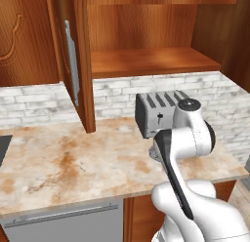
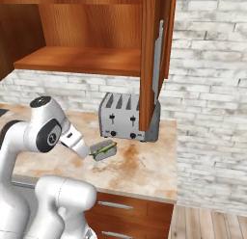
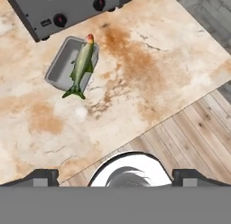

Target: Retrieve the tupperware from the cabinet, then place the raw meat into the tupperware to avoid contamination.

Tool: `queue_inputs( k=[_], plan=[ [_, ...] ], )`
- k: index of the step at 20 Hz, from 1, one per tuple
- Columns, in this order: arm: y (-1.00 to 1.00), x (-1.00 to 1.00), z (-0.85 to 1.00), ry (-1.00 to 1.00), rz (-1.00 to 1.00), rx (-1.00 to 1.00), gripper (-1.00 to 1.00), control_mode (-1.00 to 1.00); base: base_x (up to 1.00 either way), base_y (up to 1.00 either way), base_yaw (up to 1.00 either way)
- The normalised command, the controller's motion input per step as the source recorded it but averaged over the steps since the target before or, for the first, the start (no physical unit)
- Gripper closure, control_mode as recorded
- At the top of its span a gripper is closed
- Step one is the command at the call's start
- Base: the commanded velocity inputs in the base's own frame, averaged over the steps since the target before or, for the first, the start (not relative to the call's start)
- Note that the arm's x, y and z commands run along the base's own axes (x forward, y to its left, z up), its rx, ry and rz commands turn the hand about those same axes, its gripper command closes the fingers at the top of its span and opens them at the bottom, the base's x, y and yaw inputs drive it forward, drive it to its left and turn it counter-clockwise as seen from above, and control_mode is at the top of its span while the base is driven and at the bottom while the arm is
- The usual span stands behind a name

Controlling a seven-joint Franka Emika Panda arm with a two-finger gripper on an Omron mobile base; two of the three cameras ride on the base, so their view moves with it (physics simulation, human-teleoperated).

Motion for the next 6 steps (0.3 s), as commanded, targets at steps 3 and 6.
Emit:
queue_inputs(
  k=[3, 6],
  plan=[
    [0.13, -0.06, 0.21, -0.08, 0.11, -0.03, -1.0, -1.0, 0.0, 0.0, 0.0],
    [0.15, -0.16, 0.12, -0.05, 0.12, 0.0, -1.0, -1.0, 0.0, 0.0, 0.0]
  ],
)
